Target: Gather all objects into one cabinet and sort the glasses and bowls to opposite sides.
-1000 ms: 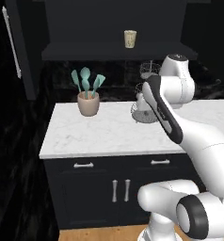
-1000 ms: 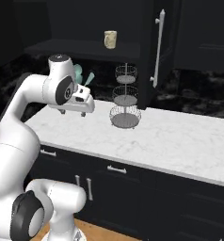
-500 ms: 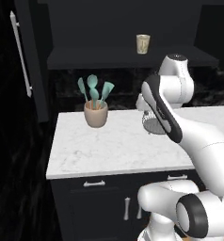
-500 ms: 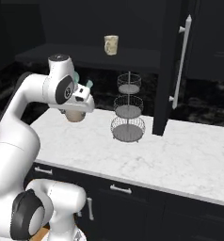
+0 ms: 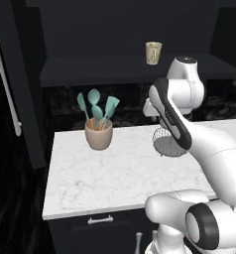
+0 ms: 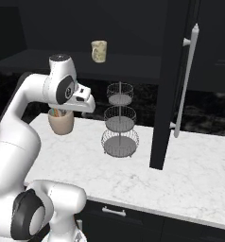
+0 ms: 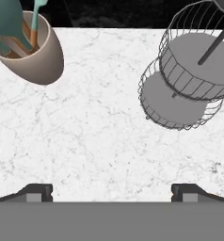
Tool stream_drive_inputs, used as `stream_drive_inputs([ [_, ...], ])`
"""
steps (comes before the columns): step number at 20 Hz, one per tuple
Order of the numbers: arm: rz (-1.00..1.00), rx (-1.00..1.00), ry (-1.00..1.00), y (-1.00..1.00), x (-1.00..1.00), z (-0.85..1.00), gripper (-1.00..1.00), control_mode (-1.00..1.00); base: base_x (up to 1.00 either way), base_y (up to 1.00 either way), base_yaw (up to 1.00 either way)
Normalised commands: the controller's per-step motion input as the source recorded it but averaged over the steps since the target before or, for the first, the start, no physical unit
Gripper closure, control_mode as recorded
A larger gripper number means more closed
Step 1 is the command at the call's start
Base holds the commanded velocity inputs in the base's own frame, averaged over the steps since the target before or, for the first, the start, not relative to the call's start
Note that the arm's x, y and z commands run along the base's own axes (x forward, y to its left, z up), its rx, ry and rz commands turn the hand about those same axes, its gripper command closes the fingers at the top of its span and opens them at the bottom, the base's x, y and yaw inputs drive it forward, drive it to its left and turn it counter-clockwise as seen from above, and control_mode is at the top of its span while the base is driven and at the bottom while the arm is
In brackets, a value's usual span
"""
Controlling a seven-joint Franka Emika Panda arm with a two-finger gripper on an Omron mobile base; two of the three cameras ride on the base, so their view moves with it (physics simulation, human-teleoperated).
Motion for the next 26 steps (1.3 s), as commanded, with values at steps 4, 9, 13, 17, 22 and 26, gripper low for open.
stream_drive_inputs([
  [4, 0.00, 0.00, 0.00, 0.00, 0.00, 0.00, -1.00, 1.00, 0.02, 0.02, -0.01],
  [9, 0.00, 0.00, -0.01, 0.00, -0.01, 0.00, -1.00, -1.00, 0.00, 0.00, 0.00],
  [13, -0.02, 0.03, -0.28, 0.03, -0.08, 0.30, -1.00, -1.00, 0.00, 0.00, 0.00],
  [17, -0.04, 0.01, -0.35, 0.02, 0.00, 0.57, -1.00, -1.00, 0.00, 0.00, 0.00],
  [22, -0.04, -0.01, -0.24, 0.00, 0.11, 0.61, -1.00, -1.00, 0.00, 0.00, 0.00],
  [26, -0.07, -0.02, -0.19, 0.00, 0.54, 0.43, -1.00, -1.00, 0.00, 0.00, 0.00],
])
